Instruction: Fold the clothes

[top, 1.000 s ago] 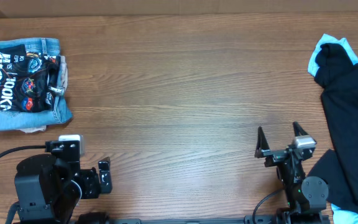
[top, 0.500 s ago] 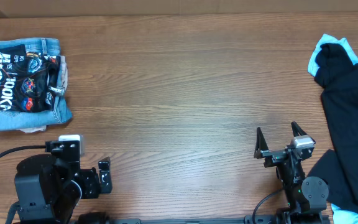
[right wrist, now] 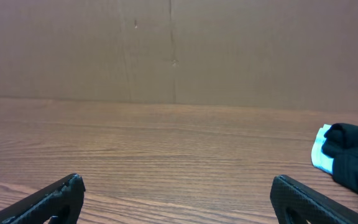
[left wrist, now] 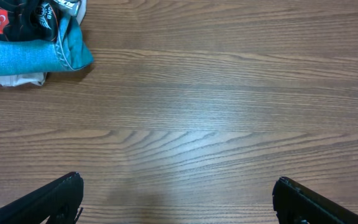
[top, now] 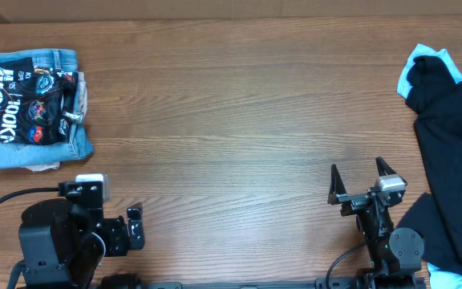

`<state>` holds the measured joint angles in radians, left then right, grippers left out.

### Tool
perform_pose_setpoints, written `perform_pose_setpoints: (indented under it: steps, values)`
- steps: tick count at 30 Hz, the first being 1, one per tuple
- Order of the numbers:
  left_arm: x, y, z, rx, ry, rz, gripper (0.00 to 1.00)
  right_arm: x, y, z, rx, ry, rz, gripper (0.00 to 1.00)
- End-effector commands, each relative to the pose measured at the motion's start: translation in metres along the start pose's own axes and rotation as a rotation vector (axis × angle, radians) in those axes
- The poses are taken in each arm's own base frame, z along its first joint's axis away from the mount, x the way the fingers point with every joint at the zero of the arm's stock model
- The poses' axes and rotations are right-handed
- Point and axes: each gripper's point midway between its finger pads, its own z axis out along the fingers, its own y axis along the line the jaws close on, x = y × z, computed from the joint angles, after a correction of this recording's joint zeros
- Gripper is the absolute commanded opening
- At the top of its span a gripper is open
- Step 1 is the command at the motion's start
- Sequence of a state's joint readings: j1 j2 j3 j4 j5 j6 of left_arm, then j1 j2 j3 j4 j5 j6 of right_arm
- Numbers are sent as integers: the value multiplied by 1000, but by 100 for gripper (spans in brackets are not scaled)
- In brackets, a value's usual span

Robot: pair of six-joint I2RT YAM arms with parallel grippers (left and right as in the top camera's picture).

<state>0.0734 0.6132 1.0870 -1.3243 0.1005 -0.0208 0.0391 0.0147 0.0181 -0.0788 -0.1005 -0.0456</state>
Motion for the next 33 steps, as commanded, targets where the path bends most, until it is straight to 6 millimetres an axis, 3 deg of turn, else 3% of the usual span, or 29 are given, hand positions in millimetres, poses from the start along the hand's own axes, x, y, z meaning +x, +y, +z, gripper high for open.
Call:
perform_pose_setpoints:
  steps: [1, 8, 12, 23, 28, 33]
  values:
    - [0, 1, -1, -5, -4, -7, 100, 1, -1, 0, 1, -7, -5, 100]
    - [2, 2, -1, -14, -6, -2, 100, 1, -1, 0, 1, -7, -5, 100]
    - [-8, 5, 0, -27, -119, 11, 100, 1, -1, 0, 1, -7, -5, 100]
    - [-3, 4, 68, 9, -501, 64, 100, 1, -1, 0, 1, -7, -5, 100]
    - [-20, 6, 75, 9, -721, 68, 100, 1, -1, 0, 1, -7, -5, 100]
    - [-36, 20, 82, -70, -870, 47, 100, 1, -1, 0, 1, -7, -5, 100]
